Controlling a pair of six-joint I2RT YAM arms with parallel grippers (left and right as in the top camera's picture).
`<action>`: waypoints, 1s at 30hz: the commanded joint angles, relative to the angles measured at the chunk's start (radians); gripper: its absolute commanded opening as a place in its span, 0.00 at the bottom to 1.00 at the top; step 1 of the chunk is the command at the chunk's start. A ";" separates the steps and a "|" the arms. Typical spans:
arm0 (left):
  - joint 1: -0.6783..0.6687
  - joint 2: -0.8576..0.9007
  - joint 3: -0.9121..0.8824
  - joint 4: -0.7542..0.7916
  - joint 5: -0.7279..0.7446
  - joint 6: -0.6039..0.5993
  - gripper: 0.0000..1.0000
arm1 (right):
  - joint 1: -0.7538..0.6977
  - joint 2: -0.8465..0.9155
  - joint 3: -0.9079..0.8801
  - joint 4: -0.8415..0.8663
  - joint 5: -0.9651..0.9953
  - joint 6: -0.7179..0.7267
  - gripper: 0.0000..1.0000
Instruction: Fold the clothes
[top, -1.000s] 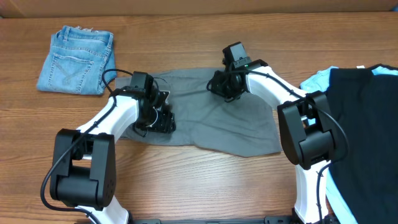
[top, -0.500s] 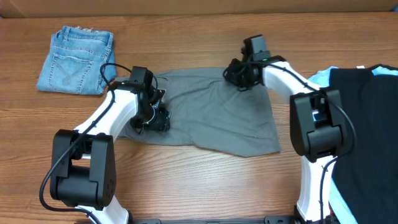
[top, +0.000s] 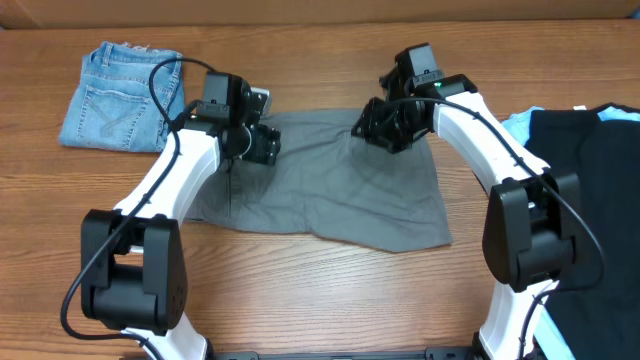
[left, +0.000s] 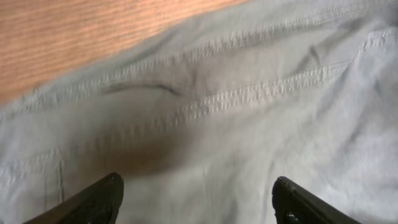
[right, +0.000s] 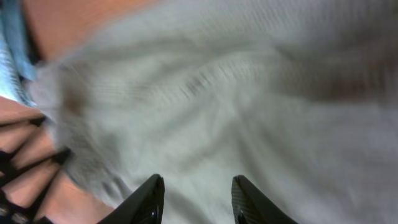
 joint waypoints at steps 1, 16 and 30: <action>-0.001 0.083 0.013 0.056 0.066 0.084 0.80 | 0.013 0.005 -0.011 -0.068 -0.006 0.003 0.40; 0.056 0.197 0.039 0.237 -0.051 -0.082 0.04 | 0.085 0.005 -0.106 -0.308 0.036 -0.151 0.46; 0.071 0.196 0.256 0.003 0.119 0.048 0.12 | 0.062 -0.006 -0.407 -0.197 0.127 -0.206 0.07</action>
